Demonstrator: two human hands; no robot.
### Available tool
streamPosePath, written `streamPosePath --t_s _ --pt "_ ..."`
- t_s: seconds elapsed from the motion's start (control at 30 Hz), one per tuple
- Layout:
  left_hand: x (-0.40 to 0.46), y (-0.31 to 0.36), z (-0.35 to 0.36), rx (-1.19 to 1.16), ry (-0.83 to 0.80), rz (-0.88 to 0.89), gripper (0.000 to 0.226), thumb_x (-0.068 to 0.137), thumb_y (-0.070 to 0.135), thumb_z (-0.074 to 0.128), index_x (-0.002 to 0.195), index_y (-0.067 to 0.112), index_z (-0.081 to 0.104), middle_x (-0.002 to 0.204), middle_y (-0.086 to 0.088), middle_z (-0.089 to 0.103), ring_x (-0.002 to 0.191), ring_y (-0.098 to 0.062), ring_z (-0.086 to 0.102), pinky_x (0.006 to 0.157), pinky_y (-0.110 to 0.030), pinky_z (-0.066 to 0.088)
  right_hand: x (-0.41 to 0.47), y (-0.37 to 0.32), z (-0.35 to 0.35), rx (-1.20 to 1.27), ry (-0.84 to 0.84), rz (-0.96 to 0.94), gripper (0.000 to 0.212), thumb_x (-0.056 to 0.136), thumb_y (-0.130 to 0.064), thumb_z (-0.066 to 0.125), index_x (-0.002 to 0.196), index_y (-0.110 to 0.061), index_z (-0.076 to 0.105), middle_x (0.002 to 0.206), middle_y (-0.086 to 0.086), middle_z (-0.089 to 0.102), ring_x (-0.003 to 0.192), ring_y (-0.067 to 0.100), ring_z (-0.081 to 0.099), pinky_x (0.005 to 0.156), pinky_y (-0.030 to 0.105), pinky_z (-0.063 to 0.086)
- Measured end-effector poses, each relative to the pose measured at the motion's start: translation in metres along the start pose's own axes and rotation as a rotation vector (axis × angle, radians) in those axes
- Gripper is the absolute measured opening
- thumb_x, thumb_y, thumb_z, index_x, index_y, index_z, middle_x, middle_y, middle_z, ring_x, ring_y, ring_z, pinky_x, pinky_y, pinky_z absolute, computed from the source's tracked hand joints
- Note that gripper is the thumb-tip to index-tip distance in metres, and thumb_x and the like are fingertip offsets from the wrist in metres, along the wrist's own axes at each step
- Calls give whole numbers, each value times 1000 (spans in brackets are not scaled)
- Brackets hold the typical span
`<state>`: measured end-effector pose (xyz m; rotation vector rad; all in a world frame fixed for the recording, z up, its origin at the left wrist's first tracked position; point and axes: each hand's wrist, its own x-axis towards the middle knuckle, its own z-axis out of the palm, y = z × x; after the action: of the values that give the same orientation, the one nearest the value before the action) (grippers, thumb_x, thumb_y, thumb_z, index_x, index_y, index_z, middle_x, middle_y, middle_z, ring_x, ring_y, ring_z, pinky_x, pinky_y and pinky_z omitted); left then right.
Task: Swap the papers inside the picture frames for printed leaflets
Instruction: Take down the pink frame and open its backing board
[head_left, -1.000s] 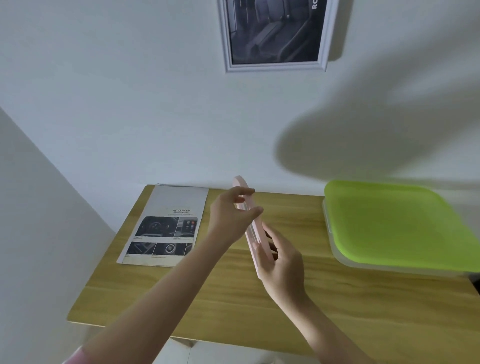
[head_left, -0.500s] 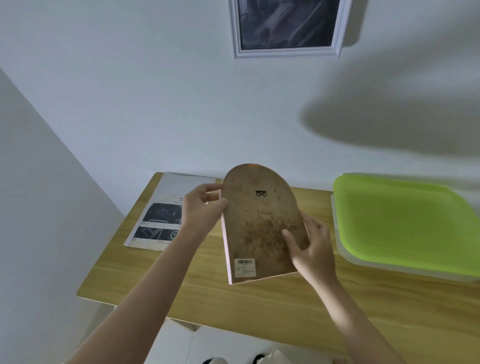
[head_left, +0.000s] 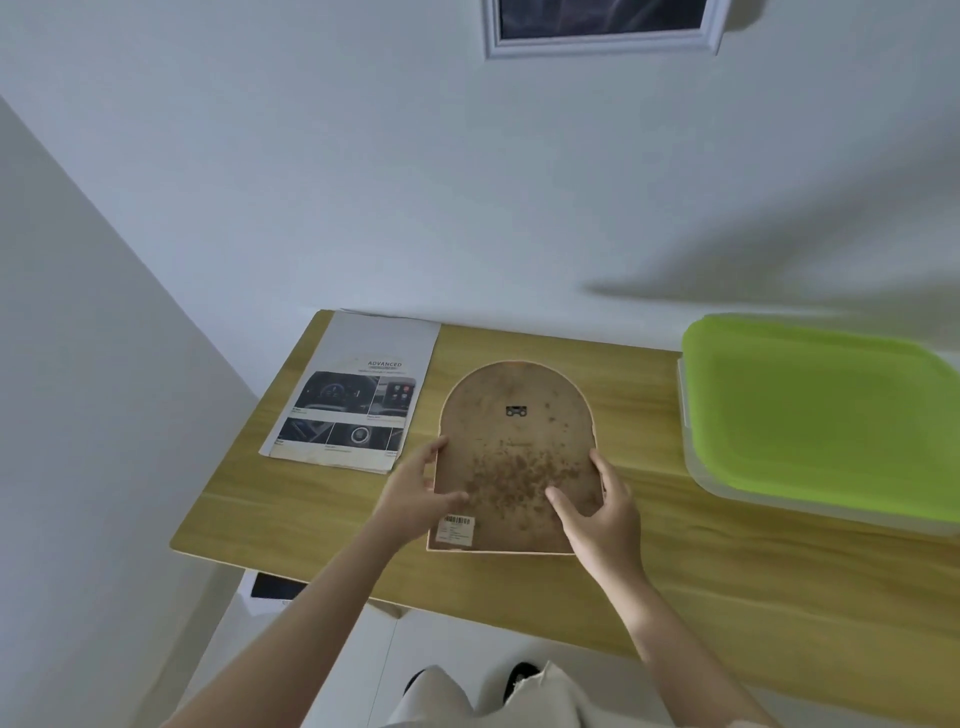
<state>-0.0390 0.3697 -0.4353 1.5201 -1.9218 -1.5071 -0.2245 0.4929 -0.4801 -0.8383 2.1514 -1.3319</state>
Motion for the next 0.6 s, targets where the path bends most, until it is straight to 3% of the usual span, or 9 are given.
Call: streamPosePath --t_s 0.1,0.23,0.33,0.47,0.6 --pt "-7 -25 6 47 -106 -43 104 63 11 85 146 19 23 139 4 35 107 -11 49 82 -19 51 -5 4 10 -47 -29 59 79 72 -31 79 140 -26 39 118 1 44 102 13 54 82 20 43" --pt "-1 -46 1 208 -167 -107 135 39 37 92 148 26 11 143 1 31 126 -18 37 104 -40 42 -8 13 27 -114 -132 121 89 69 -37 81 142 -28 32 115 1 30 88 18 56 77 26 49" --pt "2 -55 -2 276 -171 -126 137 36 43 91 146 29 10 138 1 32 131 -23 31 107 -47 36 -11 18 38 -159 -183 144 93 69 -37 80 145 -23 28 111 1 28 95 22 53 84 32 50" --pt "3 -61 -2 328 -148 -64 133 44 35 92 147 27 8 139 5 31 130 -21 21 111 -46 28 -16 24 42 -267 -185 115 93 71 -43 77 145 -19 27 116 6 33 112 25 43 94 30 38" --pt "6 -67 -2 341 -139 -23 133 44 38 91 148 25 9 143 11 23 128 -18 20 112 -45 28 -15 28 41 -346 -184 82 94 68 -50 76 143 -17 29 116 7 35 115 28 39 99 37 38"
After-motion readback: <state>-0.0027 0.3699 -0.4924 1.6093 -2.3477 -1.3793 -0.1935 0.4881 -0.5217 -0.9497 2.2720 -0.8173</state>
